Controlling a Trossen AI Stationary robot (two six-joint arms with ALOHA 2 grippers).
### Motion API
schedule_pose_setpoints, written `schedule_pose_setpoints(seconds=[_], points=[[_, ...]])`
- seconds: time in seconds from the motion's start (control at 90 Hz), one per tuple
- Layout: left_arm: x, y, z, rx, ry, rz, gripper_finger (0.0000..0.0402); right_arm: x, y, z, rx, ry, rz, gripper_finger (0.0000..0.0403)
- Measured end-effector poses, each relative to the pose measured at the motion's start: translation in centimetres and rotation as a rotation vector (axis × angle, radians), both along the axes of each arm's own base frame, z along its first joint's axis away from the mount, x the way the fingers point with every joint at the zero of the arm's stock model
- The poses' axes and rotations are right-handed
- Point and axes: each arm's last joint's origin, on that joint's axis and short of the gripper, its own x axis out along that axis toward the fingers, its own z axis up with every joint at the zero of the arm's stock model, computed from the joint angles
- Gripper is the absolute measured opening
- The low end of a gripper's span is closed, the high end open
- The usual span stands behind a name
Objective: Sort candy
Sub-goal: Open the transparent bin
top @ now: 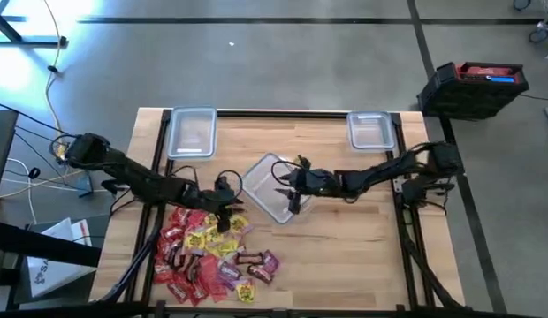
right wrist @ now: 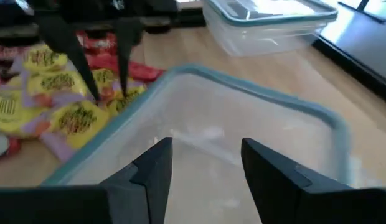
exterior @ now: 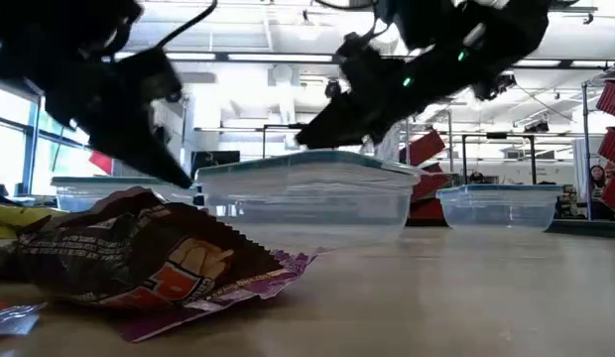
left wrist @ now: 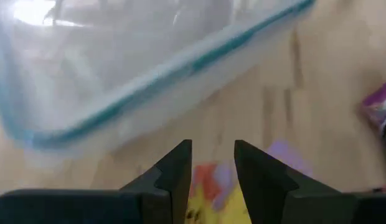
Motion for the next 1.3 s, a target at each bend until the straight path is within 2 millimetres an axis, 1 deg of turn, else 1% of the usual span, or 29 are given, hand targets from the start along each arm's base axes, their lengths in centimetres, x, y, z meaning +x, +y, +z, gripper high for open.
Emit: schedule_pose_setpoints(seconds=[0.1,0.233,0.333,0.533,0.8,0.967,1.1,1.3], points=[[-1.0,0.9,-1.4,-0.005,-0.046,0.061,0.0106,0.6,-0.6,-1.3,0.029,-0.033,-0.030,0.0162],[-1.3,1.7,-1.7,-0.012,-0.182,0.081,0.0106,1.0,-1.1,-2.3,0.052,-0.046,-0.040,0.0162],[-1.2,2.2,-2.1,-0.007,-0.187,0.087,0.0106,1.0,-1.2,-2.7,0.071,-0.040,-0.032,0.0162],[-0.7,2.8,-2.9,-0.023,-0.168,0.088,0.0106,1.0,-1.5,-3.0,0.031,-0.020,-0.022,0.0162],[0.4,2.8,-3.1,-0.061,-0.250,0.025,0.0106,1.0,-1.8,-3.2,0.020,0.006,-0.003,0.0162],[1.8,2.5,-3.5,-0.066,-0.224,0.007,0.0106,1.0,-2.1,-3.2,0.012,0.010,0.016,0.0162],[3.1,2.2,-3.8,-0.078,-0.201,-0.041,0.0106,1.0,-2.2,-3.2,0.006,0.021,0.044,0.0162],[4.2,1.2,-3.2,-0.106,-0.225,-0.106,0.0106,0.9,-2.2,-3.3,-0.012,0.037,0.069,0.0162]])
